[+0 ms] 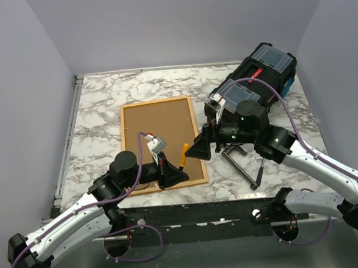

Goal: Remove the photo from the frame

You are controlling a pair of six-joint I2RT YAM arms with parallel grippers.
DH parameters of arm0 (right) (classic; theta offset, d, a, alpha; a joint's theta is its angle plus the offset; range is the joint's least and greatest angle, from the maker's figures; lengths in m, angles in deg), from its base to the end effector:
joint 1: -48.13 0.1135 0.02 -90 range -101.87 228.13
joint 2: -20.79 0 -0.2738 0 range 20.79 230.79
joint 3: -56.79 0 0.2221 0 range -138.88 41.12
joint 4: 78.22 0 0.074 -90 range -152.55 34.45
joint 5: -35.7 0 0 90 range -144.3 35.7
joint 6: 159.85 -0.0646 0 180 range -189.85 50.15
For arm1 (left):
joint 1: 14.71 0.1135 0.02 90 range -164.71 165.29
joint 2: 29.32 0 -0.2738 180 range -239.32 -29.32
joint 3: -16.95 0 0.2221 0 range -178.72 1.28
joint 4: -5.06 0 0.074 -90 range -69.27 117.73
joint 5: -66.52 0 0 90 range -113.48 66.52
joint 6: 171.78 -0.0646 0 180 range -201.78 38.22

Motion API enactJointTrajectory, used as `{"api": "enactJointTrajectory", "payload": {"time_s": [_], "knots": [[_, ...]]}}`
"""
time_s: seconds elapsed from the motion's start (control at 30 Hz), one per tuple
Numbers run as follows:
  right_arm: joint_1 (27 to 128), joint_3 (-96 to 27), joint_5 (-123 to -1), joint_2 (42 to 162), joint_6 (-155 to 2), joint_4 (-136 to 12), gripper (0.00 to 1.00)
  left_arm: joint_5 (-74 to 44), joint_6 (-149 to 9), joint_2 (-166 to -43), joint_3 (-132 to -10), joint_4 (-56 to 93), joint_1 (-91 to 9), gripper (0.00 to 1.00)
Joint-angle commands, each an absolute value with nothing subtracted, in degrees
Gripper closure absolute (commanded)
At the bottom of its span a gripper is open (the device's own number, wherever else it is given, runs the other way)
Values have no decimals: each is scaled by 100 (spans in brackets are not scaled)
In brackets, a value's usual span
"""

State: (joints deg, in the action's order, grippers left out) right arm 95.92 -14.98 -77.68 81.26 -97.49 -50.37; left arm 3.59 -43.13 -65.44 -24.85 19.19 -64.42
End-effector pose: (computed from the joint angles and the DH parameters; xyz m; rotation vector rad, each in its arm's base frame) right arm 0.1360 0.1880 0.3573 -0.6603 1.9339 1.2523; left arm 0.0745 -0.1334 0.2776 0.5830 1.8765 -1.4885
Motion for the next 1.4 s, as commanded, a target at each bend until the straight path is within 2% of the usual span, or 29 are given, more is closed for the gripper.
{"api": "enactJointTrajectory", "payload": {"time_s": [0.0, 0.03, 0.1, 0.27, 0.4, 0.8, 0.93, 1.2, 1.27, 1.3, 1.33, 1.37], "knots": [[9347, -1843, -10381, 8500, -9314, -4333, 0, 1643, -5111, -6688, -2833, 2487, -6428, 100], [9342, -1922, -10673, 8629, -9328, -4319, 0, 1727, -5188, -6745, -2881, 2560, -6428, 100], [9345, -2113, -11234, 8933, -9307, -4158, 6, 1853, -5286, -6859, -2999, 2679, -6428, 100], [9348, -2410, -11307, 9342, -8780, -3390, 18, 2069, -5350, -7108, -3140, 2649, -6428, 100], [9350, -2327, -11460, 9480, -8787, -3433, 35, 2286, -5357, -7299, -3203, 2614, -6428, 100], [9357, -2176, -11437, 9578, -8933, -3790, 38, 2344, -5322, -7379, -3235, 2517, -6428, 100], [9391, -2050, -11373, 9567, -9166, -4142, 49, 2358, -5274, -7373, -3217, 2413, -6432, 100], [9428, -1954, -11176, 9620, -9141, -4171, 52, 2293, -5181, -7356, -3160, 2266, -6428, 100], [9429, -1932, -11109, 9598, -9154, -4226, 67, 2287, -5181, -7352, -3147, 2278, -6428, 100], [9431, -1911, -11079, 9570, -9188, -4305, 87, 2260, -5168, -7343, -3143, 2277, -6428, 100], [9443, -1919, -10999, 9534, -9186, -4304, 99, 2215, -5136, -7319, -3146, 2296, -6430, 100], [9447, -1919, -10796, 9490, -9151, -4279, 99, 2092, -5085, -7284, -3134, 2313, -6428, 100]]}}
